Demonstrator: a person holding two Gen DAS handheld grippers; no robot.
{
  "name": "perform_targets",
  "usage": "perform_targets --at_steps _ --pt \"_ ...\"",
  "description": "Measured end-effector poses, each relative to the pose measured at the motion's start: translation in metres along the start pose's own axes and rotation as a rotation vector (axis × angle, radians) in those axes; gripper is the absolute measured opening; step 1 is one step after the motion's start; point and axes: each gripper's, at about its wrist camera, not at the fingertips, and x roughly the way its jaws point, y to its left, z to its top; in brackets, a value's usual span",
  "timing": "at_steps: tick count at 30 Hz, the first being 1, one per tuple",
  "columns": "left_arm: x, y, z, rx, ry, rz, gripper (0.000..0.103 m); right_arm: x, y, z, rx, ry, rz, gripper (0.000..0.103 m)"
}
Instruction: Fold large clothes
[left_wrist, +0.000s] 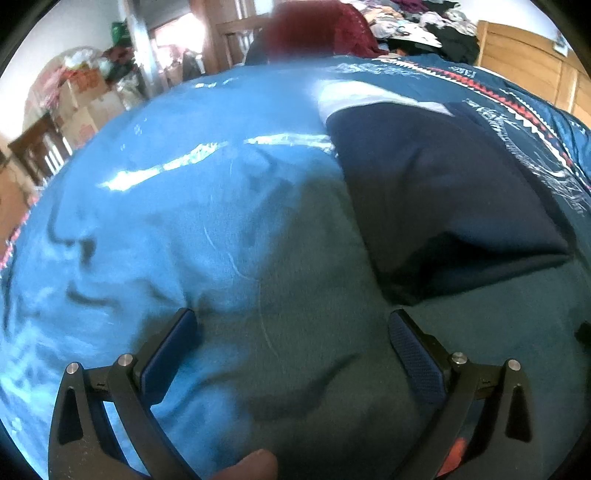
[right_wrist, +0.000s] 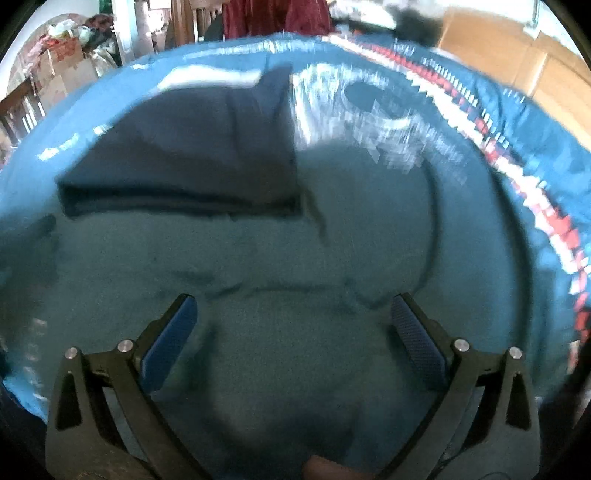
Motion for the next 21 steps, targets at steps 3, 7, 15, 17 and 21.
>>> perform_targets --at_steps 3,7,15,17,21 --pt "-0.048 -0.001 0.011 -0.013 -0.085 -0.018 0.103 -0.045 0.0 0.018 0.024 -0.059 0.021 0.103" --pt "-0.135 0.003 0.036 -0.082 -0.243 -0.069 0.103 -0.12 0.011 0.048 0.03 -0.189 0.023 0.103" --pt "-0.274 0.01 0.062 -0.194 -0.435 -0.185 0.103 -0.218 0.032 0.082 0.024 -0.358 0.038 0.103" --pt "-0.291 0.009 0.066 -0.183 -0.443 -0.174 0.103 -0.228 0.037 0.082 0.02 -0.364 0.036 0.103" --pt "-0.316 0.006 0.065 -0.152 -0.472 -0.158 0.103 -0.23 0.037 0.081 0.025 -0.356 0.038 0.103"
